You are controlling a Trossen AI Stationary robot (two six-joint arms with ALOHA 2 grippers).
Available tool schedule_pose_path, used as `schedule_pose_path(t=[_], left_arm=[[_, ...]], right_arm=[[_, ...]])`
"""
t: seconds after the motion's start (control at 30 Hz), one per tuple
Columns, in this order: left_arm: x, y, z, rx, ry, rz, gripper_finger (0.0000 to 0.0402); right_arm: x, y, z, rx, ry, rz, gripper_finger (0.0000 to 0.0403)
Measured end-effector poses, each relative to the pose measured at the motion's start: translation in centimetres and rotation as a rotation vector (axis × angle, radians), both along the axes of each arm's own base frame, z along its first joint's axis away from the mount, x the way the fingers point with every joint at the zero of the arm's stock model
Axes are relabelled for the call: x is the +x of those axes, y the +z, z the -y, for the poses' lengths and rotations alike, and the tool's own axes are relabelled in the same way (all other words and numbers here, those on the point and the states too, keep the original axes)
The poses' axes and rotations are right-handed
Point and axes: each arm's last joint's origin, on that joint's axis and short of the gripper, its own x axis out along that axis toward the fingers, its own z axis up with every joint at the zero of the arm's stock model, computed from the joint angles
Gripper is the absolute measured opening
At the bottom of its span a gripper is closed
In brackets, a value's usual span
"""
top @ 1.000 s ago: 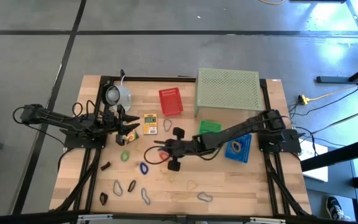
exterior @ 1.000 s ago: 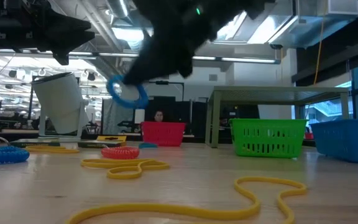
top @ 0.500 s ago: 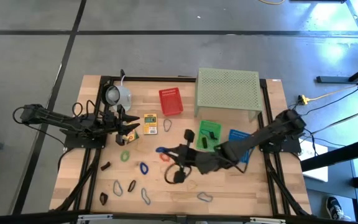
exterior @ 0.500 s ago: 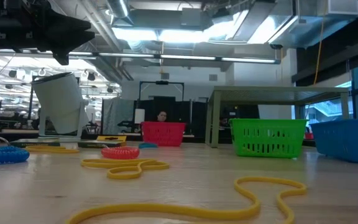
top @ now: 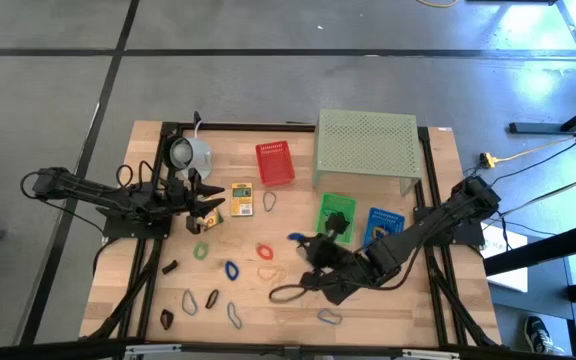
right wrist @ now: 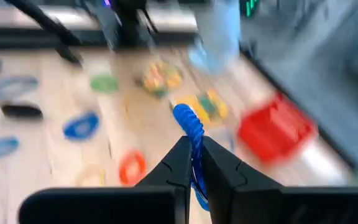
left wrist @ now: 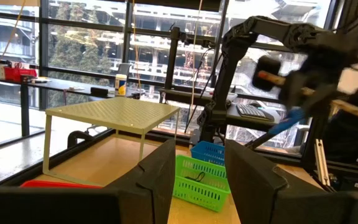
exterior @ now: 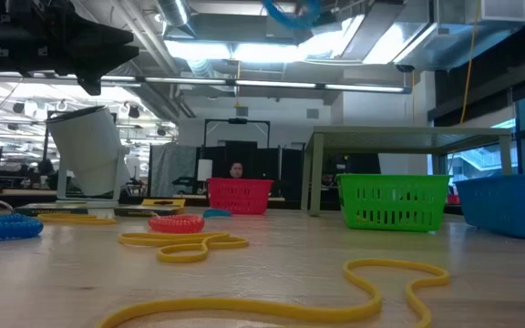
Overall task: Pick & Place Office Desk Supplies
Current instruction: Put the blue spring keychain into the blue bin
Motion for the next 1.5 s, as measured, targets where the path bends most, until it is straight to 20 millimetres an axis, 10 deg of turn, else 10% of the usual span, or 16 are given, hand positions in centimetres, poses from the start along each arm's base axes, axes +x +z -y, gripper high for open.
schedule_pose_path(t=[0.7,1.5], left_arm=[[0.0,0.0,0.0,0.000,0.000,0.000,0.0132],[0.0,0.0,0.0,0.000,0.000,0.000,0.0132]], right_arm=[[-10.8,-3.9,4.4,0.216,-0.543,-0.623,0.0027],[-16.0,-11.9,7.4,0.661,-0.594,-0.508,0.0064]])
